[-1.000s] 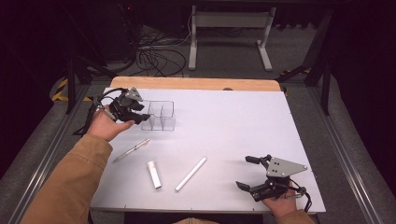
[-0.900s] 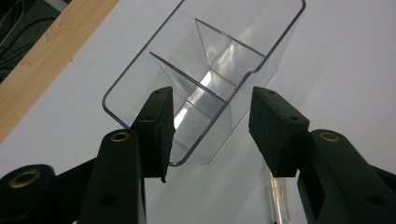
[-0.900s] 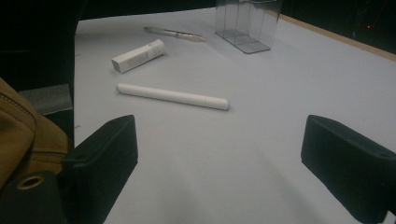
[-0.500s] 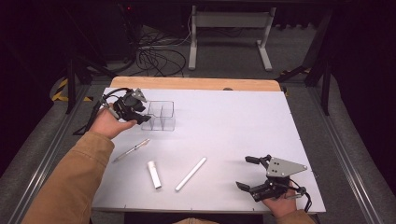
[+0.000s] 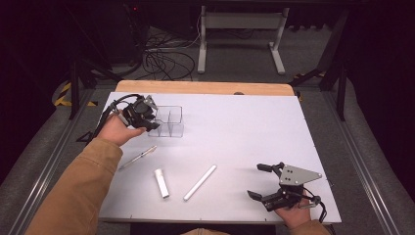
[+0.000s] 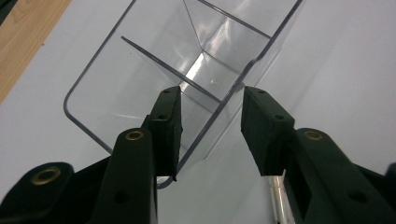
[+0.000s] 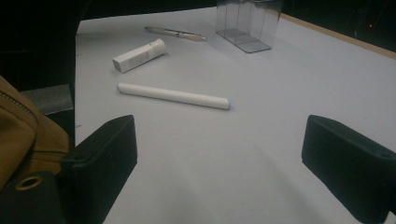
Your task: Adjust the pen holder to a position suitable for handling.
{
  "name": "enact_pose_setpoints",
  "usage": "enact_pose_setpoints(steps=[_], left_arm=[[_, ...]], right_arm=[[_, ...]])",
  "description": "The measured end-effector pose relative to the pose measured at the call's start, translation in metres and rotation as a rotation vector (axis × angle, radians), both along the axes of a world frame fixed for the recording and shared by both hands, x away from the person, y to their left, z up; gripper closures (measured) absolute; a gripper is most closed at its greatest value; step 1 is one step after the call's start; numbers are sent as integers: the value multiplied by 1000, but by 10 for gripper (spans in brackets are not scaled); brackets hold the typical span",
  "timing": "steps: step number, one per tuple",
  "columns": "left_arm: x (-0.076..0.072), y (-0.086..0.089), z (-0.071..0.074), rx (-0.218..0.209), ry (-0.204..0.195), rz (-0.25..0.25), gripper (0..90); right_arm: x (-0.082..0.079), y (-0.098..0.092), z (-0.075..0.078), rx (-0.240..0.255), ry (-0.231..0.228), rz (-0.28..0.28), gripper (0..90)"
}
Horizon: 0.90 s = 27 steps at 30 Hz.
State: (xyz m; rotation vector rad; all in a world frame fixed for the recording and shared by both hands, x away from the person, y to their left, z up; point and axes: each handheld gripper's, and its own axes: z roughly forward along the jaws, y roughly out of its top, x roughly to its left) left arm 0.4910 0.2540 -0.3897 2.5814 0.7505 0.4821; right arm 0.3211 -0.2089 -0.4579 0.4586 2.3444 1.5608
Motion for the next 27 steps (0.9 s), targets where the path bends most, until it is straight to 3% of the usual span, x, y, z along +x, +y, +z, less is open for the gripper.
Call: enact_pose_setpoints(steps=[9, 20, 27], left_arm=[[-1, 2, 0, 3, -19, -27, 615], [-4, 3, 4, 2, 22, -58, 680], [-11, -12, 12, 8, 48, -174, 841]], right_arm=[[0, 0, 0, 2, -2, -3, 106], [1, 0, -1, 1, 13, 7, 103], [1, 0, -1, 0, 14, 10, 102]])
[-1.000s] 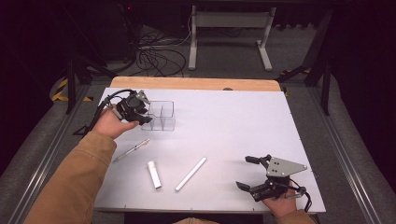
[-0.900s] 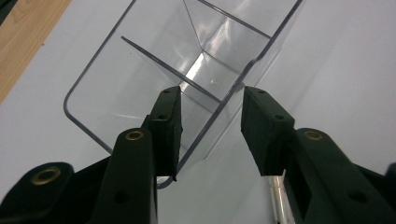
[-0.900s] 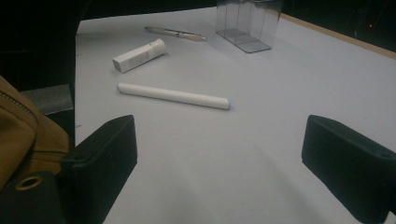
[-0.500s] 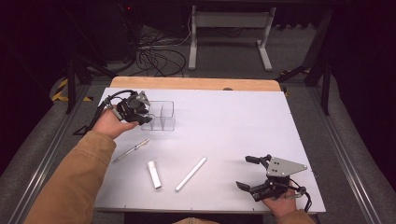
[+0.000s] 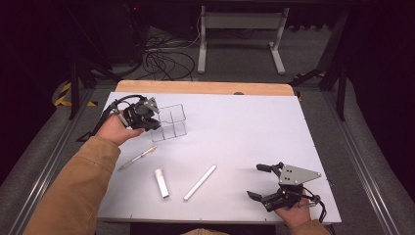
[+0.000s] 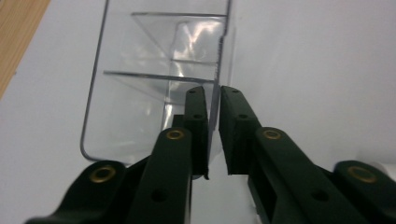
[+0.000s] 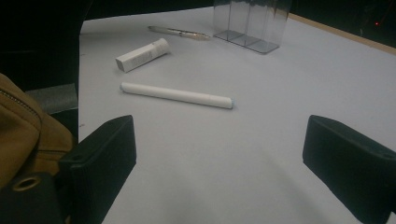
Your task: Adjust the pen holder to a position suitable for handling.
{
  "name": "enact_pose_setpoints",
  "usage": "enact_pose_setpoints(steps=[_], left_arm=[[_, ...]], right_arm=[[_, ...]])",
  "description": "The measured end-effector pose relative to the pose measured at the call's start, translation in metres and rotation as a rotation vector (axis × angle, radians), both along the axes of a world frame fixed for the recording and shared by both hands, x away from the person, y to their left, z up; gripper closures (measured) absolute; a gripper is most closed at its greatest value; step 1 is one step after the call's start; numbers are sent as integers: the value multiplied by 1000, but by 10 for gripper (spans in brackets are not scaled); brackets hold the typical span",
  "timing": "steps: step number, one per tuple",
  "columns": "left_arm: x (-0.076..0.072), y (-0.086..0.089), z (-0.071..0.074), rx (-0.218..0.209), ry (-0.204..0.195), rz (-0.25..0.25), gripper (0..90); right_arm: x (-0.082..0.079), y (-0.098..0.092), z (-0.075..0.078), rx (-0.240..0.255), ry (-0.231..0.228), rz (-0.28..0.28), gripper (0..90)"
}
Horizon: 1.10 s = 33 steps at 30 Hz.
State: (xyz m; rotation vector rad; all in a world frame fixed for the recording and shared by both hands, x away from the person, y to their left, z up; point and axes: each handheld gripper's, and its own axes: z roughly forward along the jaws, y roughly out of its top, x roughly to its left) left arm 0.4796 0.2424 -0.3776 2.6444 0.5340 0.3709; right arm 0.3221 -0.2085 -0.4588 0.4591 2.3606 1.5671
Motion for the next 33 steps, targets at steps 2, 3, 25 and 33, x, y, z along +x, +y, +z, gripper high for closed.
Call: enact_pose_setpoints(steps=[2, 3, 25, 33], left_arm=[[-2, -5, 3, 2, 9, -18, 862], [-4, -7, 5, -6, 12, -27, 872], [-24, -78, 32, -80, -21, -239, 883], [-27, -106, 21, -109, 11, -306, 883]], right_arm=[[0, 0, 0, -2, 0, 1, 101], [0, 0, 0, 0, 0, 1, 100], [-1, -2, 1, 9, -8, 6, 98], [-2, -3, 1, 12, -12, 8, 98]])
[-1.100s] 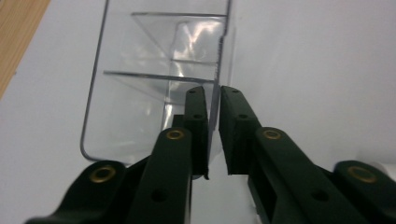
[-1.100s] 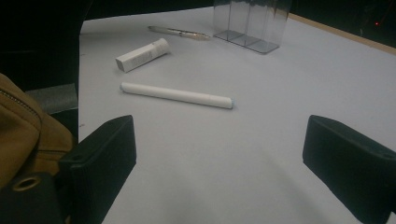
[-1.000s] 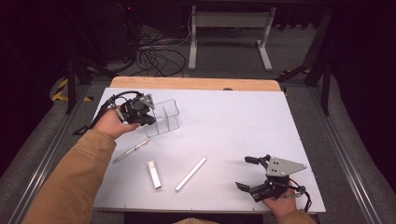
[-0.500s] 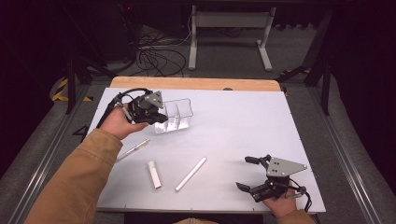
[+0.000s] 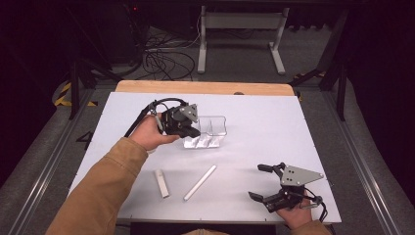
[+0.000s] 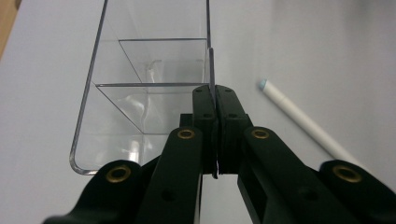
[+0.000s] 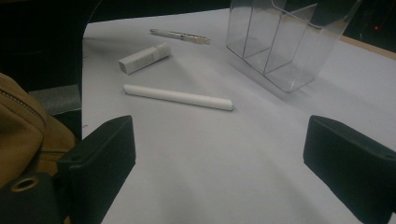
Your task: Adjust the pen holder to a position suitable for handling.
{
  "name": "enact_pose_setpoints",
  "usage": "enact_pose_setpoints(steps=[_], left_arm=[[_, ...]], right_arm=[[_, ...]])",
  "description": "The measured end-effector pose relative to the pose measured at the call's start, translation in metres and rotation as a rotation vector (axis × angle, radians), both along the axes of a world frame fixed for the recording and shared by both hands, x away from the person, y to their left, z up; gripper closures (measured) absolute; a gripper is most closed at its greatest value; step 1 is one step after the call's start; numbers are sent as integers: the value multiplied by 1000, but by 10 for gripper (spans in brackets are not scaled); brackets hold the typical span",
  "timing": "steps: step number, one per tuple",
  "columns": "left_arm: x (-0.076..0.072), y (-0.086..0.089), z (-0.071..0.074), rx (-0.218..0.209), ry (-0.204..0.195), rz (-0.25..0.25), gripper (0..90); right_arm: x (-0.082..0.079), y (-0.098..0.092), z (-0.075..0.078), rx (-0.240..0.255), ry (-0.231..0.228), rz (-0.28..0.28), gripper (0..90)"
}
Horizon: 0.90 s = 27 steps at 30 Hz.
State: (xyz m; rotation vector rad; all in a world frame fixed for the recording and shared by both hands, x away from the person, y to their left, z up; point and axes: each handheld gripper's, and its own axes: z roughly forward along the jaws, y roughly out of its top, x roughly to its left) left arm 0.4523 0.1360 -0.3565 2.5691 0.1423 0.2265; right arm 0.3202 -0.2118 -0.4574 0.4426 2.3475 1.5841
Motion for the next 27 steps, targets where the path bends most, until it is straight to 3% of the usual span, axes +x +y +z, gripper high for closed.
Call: enact_pose_setpoints(steps=[6, 14, 27], left_arm=[[1, -6, -11, -15, 51, -40, 883], [5, -2, -15, -8, 69, -64, 882], [9, 8, -22, 69, 76, -69, 875]], right_arm=[[0, 0, 0, -1, 1, 2, 98], [0, 0, 0, -3, 4, 1, 98], [0, 0, 0, 2, 6, 0, 97]])
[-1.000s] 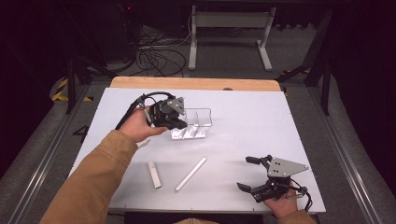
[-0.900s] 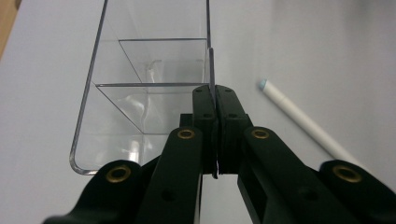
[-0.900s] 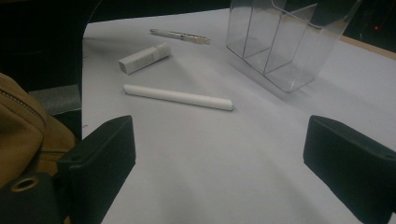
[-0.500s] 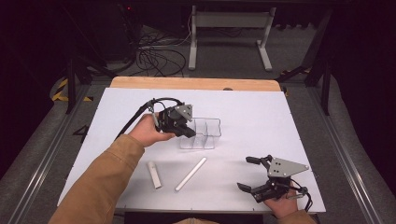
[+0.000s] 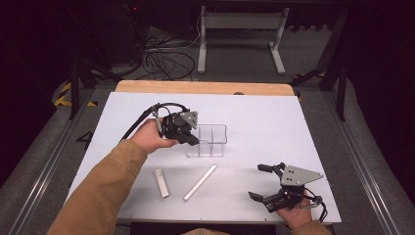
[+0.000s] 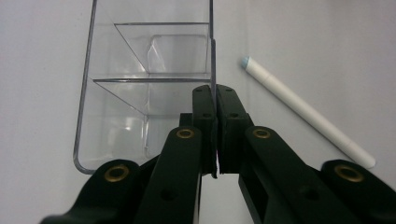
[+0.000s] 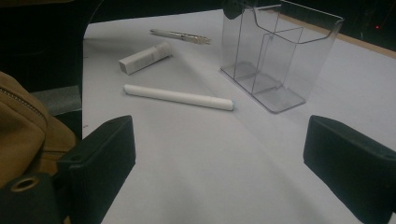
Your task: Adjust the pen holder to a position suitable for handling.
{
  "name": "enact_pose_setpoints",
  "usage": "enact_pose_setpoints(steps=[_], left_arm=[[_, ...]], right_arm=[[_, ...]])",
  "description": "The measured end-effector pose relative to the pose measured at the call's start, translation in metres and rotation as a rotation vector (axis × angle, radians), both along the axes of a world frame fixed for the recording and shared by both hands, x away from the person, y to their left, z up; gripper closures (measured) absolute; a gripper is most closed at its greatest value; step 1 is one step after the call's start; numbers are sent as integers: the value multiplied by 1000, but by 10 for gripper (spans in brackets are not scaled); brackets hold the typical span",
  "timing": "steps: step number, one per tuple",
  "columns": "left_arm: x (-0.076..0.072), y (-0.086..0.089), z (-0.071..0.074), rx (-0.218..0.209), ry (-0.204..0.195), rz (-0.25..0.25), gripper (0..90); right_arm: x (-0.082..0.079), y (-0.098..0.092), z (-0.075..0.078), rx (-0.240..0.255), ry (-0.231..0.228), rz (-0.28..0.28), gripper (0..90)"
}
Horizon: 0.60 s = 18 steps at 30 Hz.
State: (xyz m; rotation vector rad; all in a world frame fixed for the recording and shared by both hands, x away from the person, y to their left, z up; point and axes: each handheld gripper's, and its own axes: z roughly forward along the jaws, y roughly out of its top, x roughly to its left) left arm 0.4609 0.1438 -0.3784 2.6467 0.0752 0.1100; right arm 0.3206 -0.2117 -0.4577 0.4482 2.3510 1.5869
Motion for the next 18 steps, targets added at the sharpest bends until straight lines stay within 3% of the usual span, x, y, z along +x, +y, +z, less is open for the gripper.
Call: enact_pose_setpoints(steps=[8, 11, 15, 18], left_arm=[[-2, 2, -1, 3, -19, 8, 859], [-1, 4, 0, -3, -5, 22, 788], [-4, 12, 4, -53, -1, 42, 709], [-10, 23, 11, -113, -25, 79, 633]], right_arm=[[0, 0, 0, 0, 1, 0, 98], [0, 0, 0, 0, 0, -1, 97], [0, 0, 0, 0, 0, 0, 97], [0, 0, 0, 0, -1, -1, 96]])
